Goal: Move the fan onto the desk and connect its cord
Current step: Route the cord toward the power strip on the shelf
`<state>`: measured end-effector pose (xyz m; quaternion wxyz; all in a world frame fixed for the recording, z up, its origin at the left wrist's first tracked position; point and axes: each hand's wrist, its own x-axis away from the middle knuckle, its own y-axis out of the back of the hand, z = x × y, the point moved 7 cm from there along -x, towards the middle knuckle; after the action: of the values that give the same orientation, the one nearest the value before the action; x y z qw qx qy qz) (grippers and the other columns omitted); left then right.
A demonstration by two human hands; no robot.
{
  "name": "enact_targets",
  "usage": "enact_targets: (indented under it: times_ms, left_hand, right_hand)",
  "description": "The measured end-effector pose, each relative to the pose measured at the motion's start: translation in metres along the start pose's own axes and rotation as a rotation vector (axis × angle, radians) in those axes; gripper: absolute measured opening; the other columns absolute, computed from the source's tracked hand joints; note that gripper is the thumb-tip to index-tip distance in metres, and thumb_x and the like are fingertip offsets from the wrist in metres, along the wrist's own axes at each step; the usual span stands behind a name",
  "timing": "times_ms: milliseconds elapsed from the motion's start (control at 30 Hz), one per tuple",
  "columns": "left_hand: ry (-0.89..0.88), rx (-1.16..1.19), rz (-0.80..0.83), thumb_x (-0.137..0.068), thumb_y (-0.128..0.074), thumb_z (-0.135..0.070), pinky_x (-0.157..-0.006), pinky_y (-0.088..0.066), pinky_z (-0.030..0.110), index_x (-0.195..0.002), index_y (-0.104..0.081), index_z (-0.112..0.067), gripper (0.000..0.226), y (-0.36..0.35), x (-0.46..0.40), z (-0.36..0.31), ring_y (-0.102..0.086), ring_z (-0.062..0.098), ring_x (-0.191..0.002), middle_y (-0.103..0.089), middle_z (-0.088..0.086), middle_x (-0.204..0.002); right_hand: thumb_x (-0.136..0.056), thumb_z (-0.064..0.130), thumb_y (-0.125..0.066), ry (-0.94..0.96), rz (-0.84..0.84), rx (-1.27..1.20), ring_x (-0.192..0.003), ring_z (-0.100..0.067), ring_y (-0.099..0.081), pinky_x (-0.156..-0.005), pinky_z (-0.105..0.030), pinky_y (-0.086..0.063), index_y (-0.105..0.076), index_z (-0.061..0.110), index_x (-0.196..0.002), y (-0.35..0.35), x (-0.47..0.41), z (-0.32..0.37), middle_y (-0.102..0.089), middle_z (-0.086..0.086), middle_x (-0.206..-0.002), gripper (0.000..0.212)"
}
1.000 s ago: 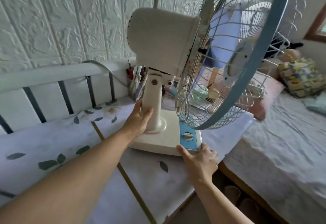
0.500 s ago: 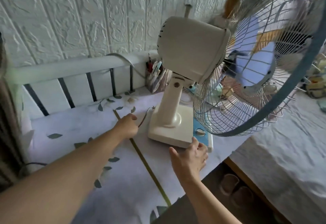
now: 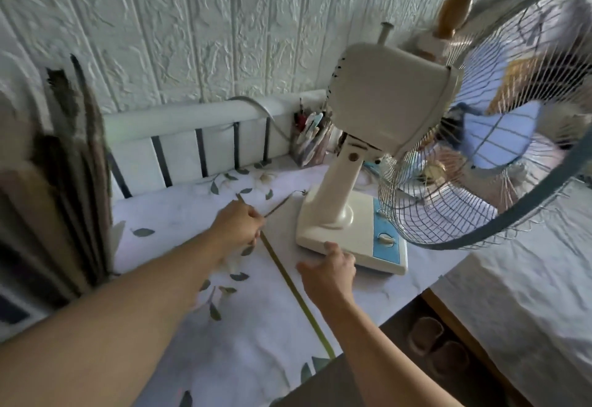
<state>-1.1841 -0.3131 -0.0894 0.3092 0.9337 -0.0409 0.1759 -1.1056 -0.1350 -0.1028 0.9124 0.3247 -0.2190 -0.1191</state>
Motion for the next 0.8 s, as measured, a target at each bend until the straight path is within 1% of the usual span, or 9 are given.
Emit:
enact_targets:
  times_ms: [100, 233, 300, 433, 467, 533, 633, 733, 800]
  left_hand:
    - [-0.016, -0.009, 0.018, -0.09, -0.055, -0.012, -0.047, -0.041, 0.022, -0.074, -0.068, -0.003, 0.022, 0.039, 0.034, -0.01, -0.049, 0.016, -0.049, -0.067, 0.016, -0.077]
    - [0.063, 0.021, 0.004, -0.089, -0.056, -0.008, -0.04, -0.032, 0.02, -0.086, -0.071, 0.0, 0.017, 0.079, 0.078, -0.019, -0.042, 0.016, -0.046, -0.055, 0.007, -0.063]
    - [0.103, 0.055, -0.044, -0.088, -0.058, -0.008, -0.04, -0.029, 0.021, -0.079, -0.068, -0.005, 0.014, 0.094, 0.1, -0.022, -0.038, 0.016, -0.045, -0.05, 0.005, -0.06]
    - [0.076, 0.099, -0.11, -0.089, -0.054, -0.01, -0.04, -0.024, 0.02, -0.081, -0.07, -0.004, 0.019, 0.112, 0.146, -0.036, -0.033, 0.016, -0.045, -0.046, 0.004, -0.057]
    - [0.064, 0.101, -0.128, -0.09, -0.053, -0.012, -0.042, -0.026, 0.021, -0.081, -0.07, -0.004, 0.021, 0.116, 0.157, -0.04, -0.034, 0.016, -0.045, -0.046, 0.004, -0.057]
    - [0.039, 0.084, -0.168, -0.091, -0.052, -0.017, -0.048, -0.032, 0.024, -0.077, -0.069, -0.006, 0.025, 0.126, 0.179, -0.046, -0.034, 0.016, -0.045, -0.045, 0.003, -0.056]
    - [0.033, 0.045, -0.25, -0.093, -0.053, -0.024, -0.045, -0.029, 0.019, -0.08, -0.071, -0.007, 0.028, 0.146, 0.213, -0.05, -0.031, 0.013, -0.043, -0.04, 0.0, -0.052]
    - [0.056, 0.036, -0.372, -0.094, -0.053, -0.025, -0.041, -0.024, 0.02, -0.074, -0.069, -0.013, 0.029, 0.172, 0.246, -0.047, -0.031, 0.011, -0.043, -0.037, -0.004, -0.045]
    - [0.072, 0.101, -0.425, -0.095, -0.051, -0.025, -0.041, -0.024, 0.022, -0.07, -0.066, -0.013, 0.032, 0.186, 0.263, -0.04, -0.03, 0.013, -0.043, -0.036, -0.001, -0.05]
  right_hand:
    - [-0.08, 0.016, -0.063, 0.047, 0.043, -0.017, -0.123, -0.033, -0.044, -0.104, -0.034, -0.038, -0.05, 0.007, -0.13, 0.0, 0.018, 0.036, -0.046, -0.016, -0.128, 0.052]
    - [-0.085, 0.007, -0.058, 0.148, 0.115, -0.099, -0.114, -0.026, -0.058, -0.089, -0.023, -0.047, -0.051, 0.01, -0.133, 0.001, 0.042, 0.084, -0.056, -0.013, -0.127, 0.048]
    - [-0.086, 0.008, -0.056, 0.246, 0.129, -0.065, -0.117, -0.025, -0.057, -0.097, -0.026, -0.047, -0.049, 0.015, -0.135, 0.005, 0.055, 0.104, -0.053, -0.011, -0.133, 0.05]
    - [-0.088, 0.013, -0.057, 0.54, 0.237, 0.057, -0.138, -0.02, -0.034, -0.114, -0.033, -0.031, -0.038, 0.018, -0.143, 0.008, 0.087, 0.142, -0.035, -0.002, -0.151, 0.058]
    - [-0.089, 0.014, -0.057, 0.614, 0.278, 0.116, -0.138, -0.02, -0.036, -0.113, -0.035, -0.033, -0.041, 0.018, -0.143, 0.005, 0.094, 0.15, -0.038, -0.003, -0.15, 0.056]
    - [-0.091, 0.017, -0.053, 0.734, 0.287, 0.261, -0.123, -0.025, -0.053, -0.103, -0.036, -0.043, -0.058, 0.013, -0.129, 0.006, 0.103, 0.162, -0.057, -0.009, -0.135, 0.038]
    - [-0.093, 0.017, -0.05, 0.673, 0.2, 0.182, -0.095, -0.027, -0.063, -0.076, -0.028, -0.047, -0.072, 0.001, -0.101, 0.028, 0.097, 0.164, -0.071, -0.017, -0.106, 0.028]
    - [-0.095, 0.014, -0.044, 0.563, 0.09, 0.27, -0.102, -0.031, -0.061, -0.078, -0.032, -0.047, -0.066, -0.004, -0.107, 0.058, 0.086, 0.152, -0.067, -0.019, -0.111, 0.031]
    - [-0.095, 0.013, -0.042, 0.524, 0.102, 0.249, -0.105, -0.034, -0.06, -0.074, -0.031, -0.041, -0.063, -0.005, -0.108, 0.068, 0.09, 0.153, -0.066, -0.02, -0.111, 0.03]
